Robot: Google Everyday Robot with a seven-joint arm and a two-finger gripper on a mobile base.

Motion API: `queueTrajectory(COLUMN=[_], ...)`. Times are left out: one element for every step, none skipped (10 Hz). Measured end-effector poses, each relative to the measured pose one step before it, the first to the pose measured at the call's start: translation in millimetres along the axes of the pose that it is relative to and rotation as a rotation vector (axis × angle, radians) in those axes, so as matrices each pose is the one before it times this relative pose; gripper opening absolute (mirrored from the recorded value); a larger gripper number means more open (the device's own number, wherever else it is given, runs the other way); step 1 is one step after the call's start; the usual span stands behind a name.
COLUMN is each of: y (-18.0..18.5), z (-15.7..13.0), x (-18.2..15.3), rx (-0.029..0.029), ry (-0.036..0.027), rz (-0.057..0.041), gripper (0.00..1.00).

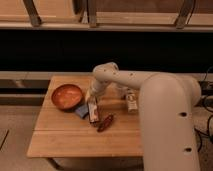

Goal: Place the eraser in the ceramic cup

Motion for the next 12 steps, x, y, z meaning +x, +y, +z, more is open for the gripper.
queueTrajectory(y=[-10.85, -13.91, -13.89, -19.68, -15.87, -23.12, -21.08, -23.52, -10.64, -10.86, -1.33, 4.04], z=[-19.60, -22.45, -19.83, -24.36, -14.29, -15.43, -11.58, -11.28, -7.21, -8.64, -8.26, -9.88], x=[-2.55, -4.62, -7.04, -13.85, -11.14, -14.61, -13.89, -17.56, -13.73, -19.35, -19.72, -23.96], rx=[0.03750, 0.04530, 0.04429, 0.04618, 0.02869, 0.03451, 0.02840, 0.03050, 0.01319, 0.01660, 0.01068, 0.01017], ry=[-0.03333, -0.03886, -0.03851, -0.05862, -0.04040, -0.04637, -0.03489, -0.03300, -0.02036, -0.02353, -0.02126, -0.02518], rz=[0.01845, 0.02008, 0.01843, 0.03104, 0.02461, 0.03710, 0.03685, 0.04478, 0.02380, 0.02553, 0.00550, -0.01419], gripper=[0.00, 0.00, 0.00, 0.00, 0.00, 0.00, 0.00, 0.00, 0.00, 0.00, 0.00, 0.00])
